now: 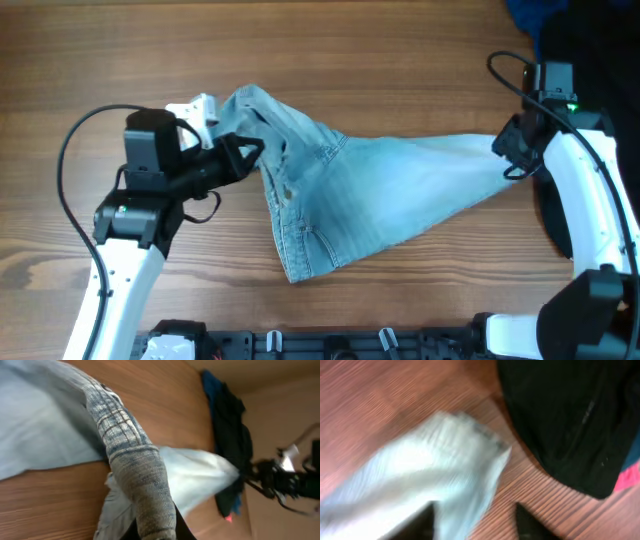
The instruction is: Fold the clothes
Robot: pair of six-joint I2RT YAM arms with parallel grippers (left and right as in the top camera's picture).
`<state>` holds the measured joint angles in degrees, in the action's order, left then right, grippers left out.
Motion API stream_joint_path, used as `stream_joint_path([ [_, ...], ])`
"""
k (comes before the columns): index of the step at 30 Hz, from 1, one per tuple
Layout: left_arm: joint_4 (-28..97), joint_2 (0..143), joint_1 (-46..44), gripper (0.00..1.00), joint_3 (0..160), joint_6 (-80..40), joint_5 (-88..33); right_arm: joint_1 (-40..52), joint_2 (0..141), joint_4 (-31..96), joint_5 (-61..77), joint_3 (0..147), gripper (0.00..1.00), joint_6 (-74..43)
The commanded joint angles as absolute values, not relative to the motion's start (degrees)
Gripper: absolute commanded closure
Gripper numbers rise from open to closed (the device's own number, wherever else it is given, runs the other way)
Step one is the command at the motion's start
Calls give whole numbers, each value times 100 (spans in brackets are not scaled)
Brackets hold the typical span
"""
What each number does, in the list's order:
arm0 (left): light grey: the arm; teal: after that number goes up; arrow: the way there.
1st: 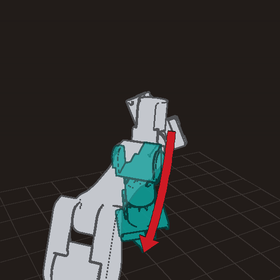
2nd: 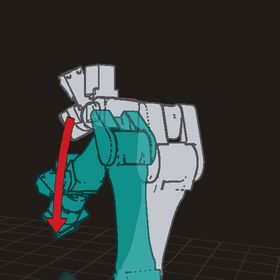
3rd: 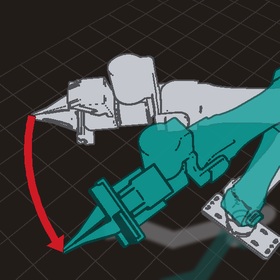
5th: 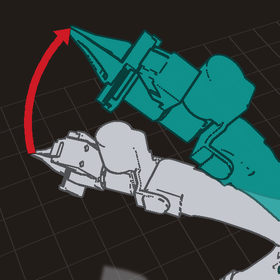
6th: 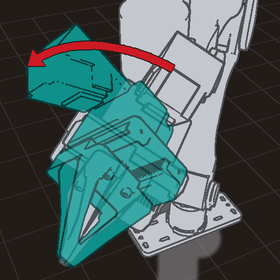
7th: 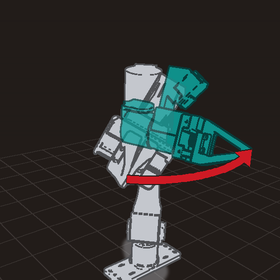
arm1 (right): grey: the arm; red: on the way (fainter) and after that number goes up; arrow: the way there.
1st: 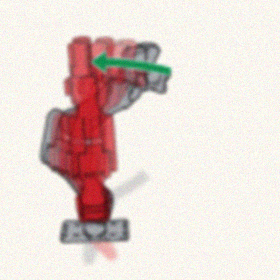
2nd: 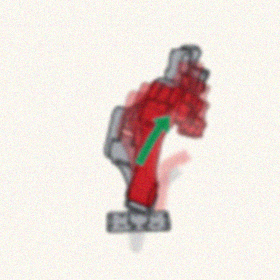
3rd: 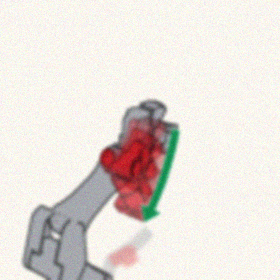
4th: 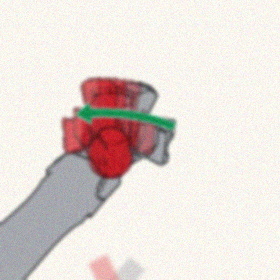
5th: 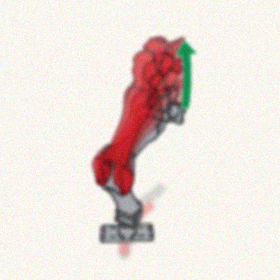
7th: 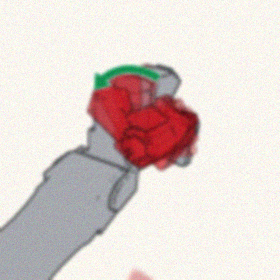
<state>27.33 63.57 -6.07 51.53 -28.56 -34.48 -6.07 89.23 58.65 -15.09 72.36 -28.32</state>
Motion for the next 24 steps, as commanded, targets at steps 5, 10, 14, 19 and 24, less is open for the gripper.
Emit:
stream_joint_path([
  [5, 2263, 5594, -1249, 96, 5544, -2185, -4512, -596, 8860, 5448, 683, 7238, 34, -891],
  [10, -23, 6040, -1249, 96, 5553, -3828, -3177, -646, 8678, 5629, 296, 7238, 32, -1914],
  [14, -1258, 7417, -1424, 96, 5782, -4965, -3214, -681, 7664, 5721, -23, 7244, 28, -2276],
  [19, -913, 9356, -2818, 96, 8263, -4958, -3516, -1380, 6272, 5937, -97, 7244, 27, -2912],
  [24, 812, 10381, -4073, 96, 11524, -3601, -4429, -1841, 5972, 5951, -169, 7242, 28, -2993],
])
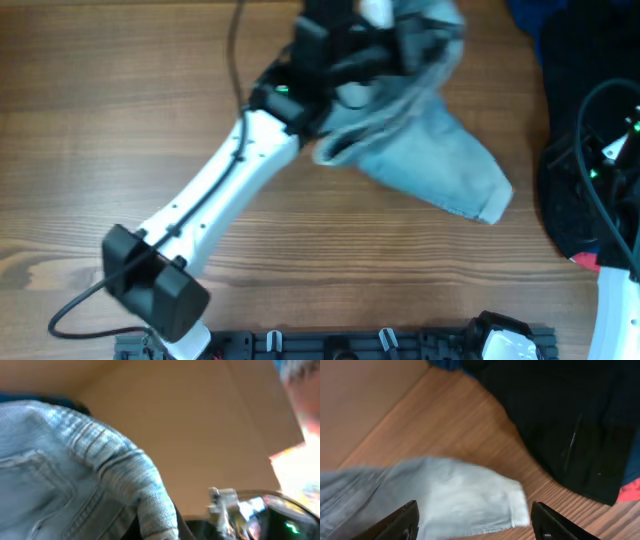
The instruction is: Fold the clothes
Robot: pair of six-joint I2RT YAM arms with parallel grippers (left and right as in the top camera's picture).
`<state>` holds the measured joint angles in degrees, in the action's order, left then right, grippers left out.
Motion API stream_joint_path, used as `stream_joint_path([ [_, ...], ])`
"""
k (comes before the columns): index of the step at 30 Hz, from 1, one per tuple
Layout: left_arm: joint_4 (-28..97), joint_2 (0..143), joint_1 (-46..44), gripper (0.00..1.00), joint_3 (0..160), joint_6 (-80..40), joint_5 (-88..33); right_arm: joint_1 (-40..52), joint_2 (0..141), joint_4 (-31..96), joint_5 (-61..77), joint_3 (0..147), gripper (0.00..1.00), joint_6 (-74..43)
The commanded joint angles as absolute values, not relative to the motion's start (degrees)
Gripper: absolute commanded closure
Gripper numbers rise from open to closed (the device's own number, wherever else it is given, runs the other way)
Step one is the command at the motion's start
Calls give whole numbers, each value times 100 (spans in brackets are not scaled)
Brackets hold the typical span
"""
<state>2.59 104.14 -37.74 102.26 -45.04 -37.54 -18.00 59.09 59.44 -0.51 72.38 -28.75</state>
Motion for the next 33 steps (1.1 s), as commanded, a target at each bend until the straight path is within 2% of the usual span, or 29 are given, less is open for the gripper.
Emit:
stream_joint_path([
  [1, 1352, 10331, -4049, 96, 11913, -3310, -4440, -1841, 6031, 5966, -172, 7242, 27, -2991],
  [4, 3708, 10066, -3242, 96, 12516, -2403, -4082, -1841, 6219, 5977, -169, 7242, 27, -2816],
  [6, 5349, 10020, -2497, 96, 12512, -2265, -2714, -1841, 6316, 5983, -167, 7242, 27, -2674],
  [7, 6392, 10182, -1800, 96, 12401, -2268, -1374, -1841, 6344, 5972, -126, 7242, 27, -2545],
  [9, 6963, 10484, -1133, 96, 12208, -2263, -908, -1841, 6344, 5959, -104, 7242, 27, -2519],
  [13, 7430, 11358, -283, 96, 11485, -2139, -913, -1841, 6364, 5874, 268, 7242, 26, -1796],
  [17, 7465, 12007, -64, 96, 10862, -2112, -908, -1822, 6888, 5824, 1804, 7242, 21, -593],
  [19, 7592, 12022, -47, 96, 10737, -2121, -434, -1413, 7837, 5575, 3041, 7242, 17, 62],
  [21, 7745, 12020, -47, 96, 10737, -2147, 69, -775, 8619, 5105, 3046, 7242, 11, 134],
  [23, 7771, 12011, -34, 96, 10737, -2316, 508, -86, 9332, 4517, 3020, 7242, 0, 84],
  [28, 7601, 12011, 279, 96, 10739, -2720, 528, 967, 10864, 2462, 2891, 7242, 0, -1039],
  [33, 7260, 12011, 526, 96, 10739, -2834, 523, 1398, 11795, 742, 2255, 7242, 4, -1844],
])
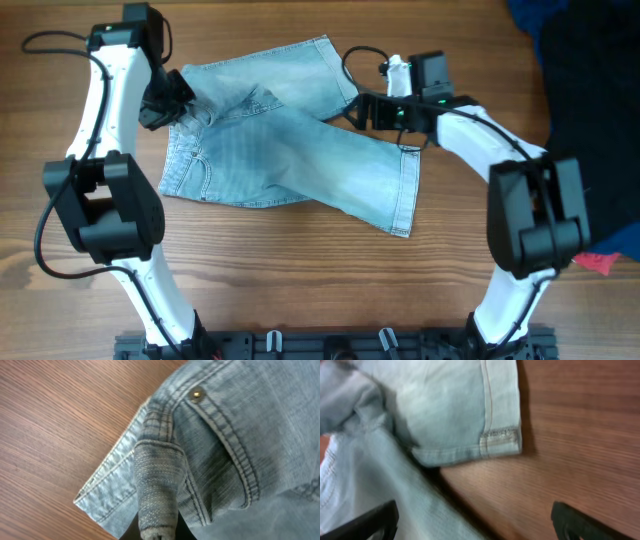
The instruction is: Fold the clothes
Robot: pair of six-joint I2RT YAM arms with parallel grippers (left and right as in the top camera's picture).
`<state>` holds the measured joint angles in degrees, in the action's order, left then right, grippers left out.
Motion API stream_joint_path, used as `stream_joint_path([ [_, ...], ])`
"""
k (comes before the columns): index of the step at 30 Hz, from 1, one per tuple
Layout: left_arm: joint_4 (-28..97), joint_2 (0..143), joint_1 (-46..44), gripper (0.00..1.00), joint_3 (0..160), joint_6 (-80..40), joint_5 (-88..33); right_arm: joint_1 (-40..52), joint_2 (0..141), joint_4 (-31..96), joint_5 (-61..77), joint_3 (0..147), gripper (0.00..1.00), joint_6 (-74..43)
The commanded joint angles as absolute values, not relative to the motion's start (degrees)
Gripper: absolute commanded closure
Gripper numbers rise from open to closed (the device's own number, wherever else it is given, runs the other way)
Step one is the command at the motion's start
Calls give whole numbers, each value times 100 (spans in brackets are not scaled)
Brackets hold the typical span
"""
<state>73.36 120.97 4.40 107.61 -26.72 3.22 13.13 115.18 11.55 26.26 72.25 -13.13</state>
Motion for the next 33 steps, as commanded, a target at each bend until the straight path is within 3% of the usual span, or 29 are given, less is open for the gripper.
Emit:
stream_joint_path([
  [1, 7214, 12011, 528, 96, 10739, -2834, 523, 1431, 11928, 469, 2182, 7242, 5, -1990],
  [7, 7155, 12011, 526, 96, 10739, -2834, 523, 1540, 12547, -532, 2178, 7242, 18, -2917],
  [9, 7155, 12011, 526, 96, 10739, -2832, 523, 1634, 12619, -598, 1938, 7242, 28, -3070],
  [13, 7155, 12011, 528, 96, 10739, -2832, 523, 1649, 12623, -642, 1929, 7242, 51, -3168],
  [14, 7153, 12011, 528, 96, 10739, -2832, 523, 1649, 12621, -646, 1927, 7242, 67, -3168],
  [17, 7157, 12011, 528, 96, 10739, -2808, 526, 1640, 12615, -685, 1925, 7244, 96, -3170],
  [22, 7037, 12011, 528, 96, 10739, -2722, 703, 803, 11548, -163, 1520, 7518, 96, -3170],
  [26, 6219, 12011, 528, 96, 10739, -2720, 760, -154, 10221, 176, 869, 7585, 96, -2978],
  [27, 6001, 12011, 528, 95, 10739, -2720, 760, -281, 10125, 318, 873, 7585, 93, -2950],
  [28, 5714, 12011, 526, 89, 10739, -2720, 760, -373, 10099, 607, 875, 7585, 63, -2945],
  [29, 5531, 12011, 526, 55, 10739, -2722, 757, -401, 10103, 906, 875, 7585, 35, -2803],
  [30, 5419, 12011, 526, 14, 10739, -2722, 757, -399, 10103, 1586, 875, 7583, 13, -2265],
  [32, 5559, 12011, 526, 0, 10739, -2569, 720, -399, 10103, 2270, 849, 7583, 0, -1911],
  [33, 5690, 12011, 526, 0, 10739, -2547, 711, -399, 10101, 2526, 856, 7583, 0, -1793],
])
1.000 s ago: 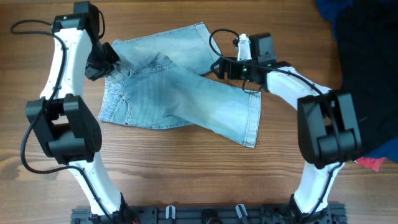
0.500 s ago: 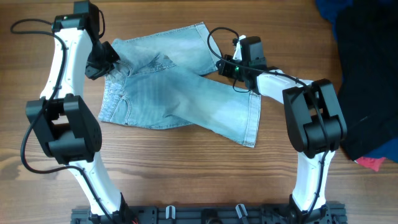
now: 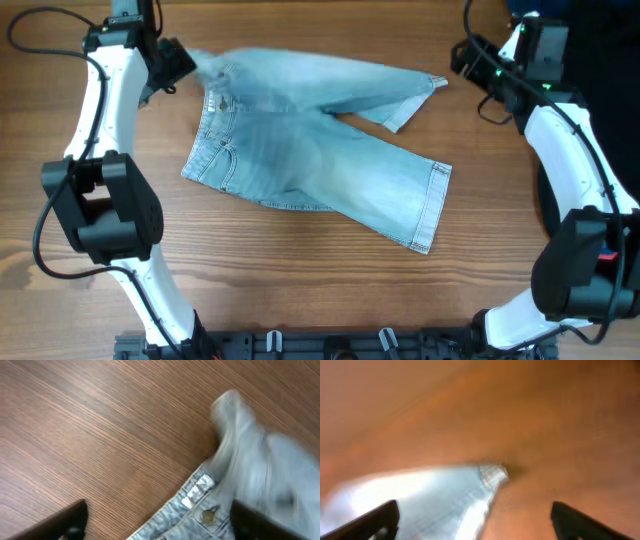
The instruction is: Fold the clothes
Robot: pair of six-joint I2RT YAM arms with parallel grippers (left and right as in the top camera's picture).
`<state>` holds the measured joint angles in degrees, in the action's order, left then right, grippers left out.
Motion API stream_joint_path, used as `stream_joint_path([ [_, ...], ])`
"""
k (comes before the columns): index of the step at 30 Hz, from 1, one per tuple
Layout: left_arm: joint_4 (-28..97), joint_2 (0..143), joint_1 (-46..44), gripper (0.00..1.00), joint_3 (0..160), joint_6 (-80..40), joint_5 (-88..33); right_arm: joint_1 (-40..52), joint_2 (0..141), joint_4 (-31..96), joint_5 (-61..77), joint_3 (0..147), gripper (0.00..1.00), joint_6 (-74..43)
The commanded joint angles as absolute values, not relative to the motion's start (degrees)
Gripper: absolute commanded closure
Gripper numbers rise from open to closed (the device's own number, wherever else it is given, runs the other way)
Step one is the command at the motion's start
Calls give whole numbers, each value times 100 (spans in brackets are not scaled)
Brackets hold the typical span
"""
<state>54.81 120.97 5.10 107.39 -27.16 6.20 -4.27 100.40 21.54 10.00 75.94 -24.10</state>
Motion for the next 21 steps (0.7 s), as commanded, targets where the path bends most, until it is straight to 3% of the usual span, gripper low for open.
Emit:
stream_joint_path([
  [1, 5850, 12011, 526, 0, 10739, -2547, 709, -399, 10099, 2689, 856, 7585, 0, -1772],
  [4, 6871, 12011, 526, 5, 10739, -2547, 281, -399, 10099, 3267, 1236, 7583, 1, -1435],
  [8, 7758, 12011, 333, 44, 10645, -2469, -604, -281, 10182, 3522, 1035, 7540, 7, -1304],
  [10, 7669, 12014, 145, 50, 10569, -2335, -620, -263, 10324, 3509, 1258, 7540, 11, -1406],
  [12, 7439, 12018, -73, 62, 10357, -2161, -617, -242, 10586, 3334, 1721, 7540, 25, -2117],
  [13, 7279, 12025, -180, 69, 10130, -2165, -624, -242, 10726, 3249, 1885, 7540, 24, -2386],
  [17, 6803, 12036, -384, 78, 9295, -2191, -622, -242, 11303, 2770, 2132, 7540, 19, -2794],
  [21, 6248, 12086, -425, 78, 8449, -2324, -622, -239, 11577, 2134, 2449, 7540, 16, -3173],
])
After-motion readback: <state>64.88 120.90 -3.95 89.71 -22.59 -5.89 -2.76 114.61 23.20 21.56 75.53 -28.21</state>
